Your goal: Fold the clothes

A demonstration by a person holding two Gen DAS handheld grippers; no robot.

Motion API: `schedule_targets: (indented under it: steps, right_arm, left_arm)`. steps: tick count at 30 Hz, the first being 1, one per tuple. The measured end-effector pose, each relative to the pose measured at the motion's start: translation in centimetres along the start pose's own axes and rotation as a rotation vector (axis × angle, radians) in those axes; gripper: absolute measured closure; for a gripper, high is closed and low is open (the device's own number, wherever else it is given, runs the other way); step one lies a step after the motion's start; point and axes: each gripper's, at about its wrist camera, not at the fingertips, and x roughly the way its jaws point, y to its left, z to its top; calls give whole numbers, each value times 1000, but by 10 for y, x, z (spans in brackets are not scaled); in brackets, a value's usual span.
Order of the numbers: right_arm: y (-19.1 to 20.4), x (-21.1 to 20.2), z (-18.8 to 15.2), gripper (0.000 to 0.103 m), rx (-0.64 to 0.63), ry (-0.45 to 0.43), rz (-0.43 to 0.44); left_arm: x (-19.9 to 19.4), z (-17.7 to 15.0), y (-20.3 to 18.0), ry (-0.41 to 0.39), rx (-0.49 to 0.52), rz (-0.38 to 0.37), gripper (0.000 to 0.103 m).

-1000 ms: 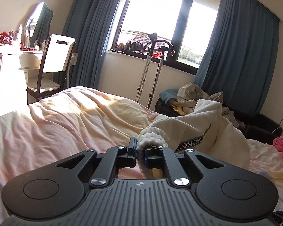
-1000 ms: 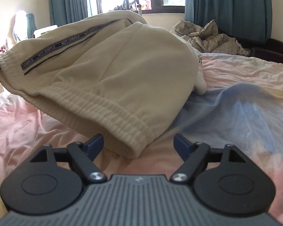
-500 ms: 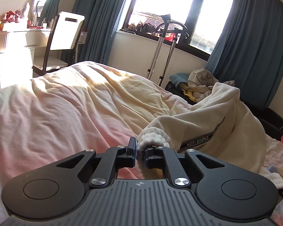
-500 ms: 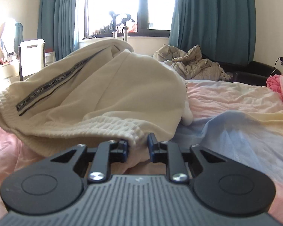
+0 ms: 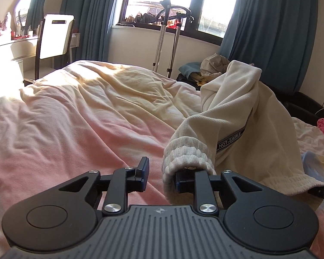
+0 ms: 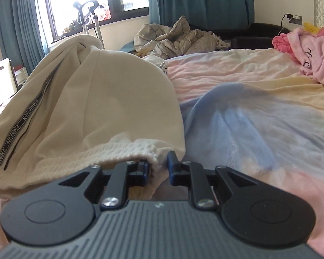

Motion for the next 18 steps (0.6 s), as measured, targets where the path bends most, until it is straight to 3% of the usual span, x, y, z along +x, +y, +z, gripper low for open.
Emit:
schedule_targets:
  steps: [5,7,13,18]
  right_arm:
    - [14,-16,0,82,-79,-96,13]
    - [11,-14,0,81,-71,-92,20]
    - [-8,6,-7,78,38,32,26]
    - [-6,11,-11,69,34,57,35]
  left_arm:
    - [-4,0,0,-4,4,18,66]
    - [-5,-1,-1,-8,15,23,66]
    - [-8,-1,-6,-21,41,22,66]
    - [-7,0,-4,-21,26,18,62]
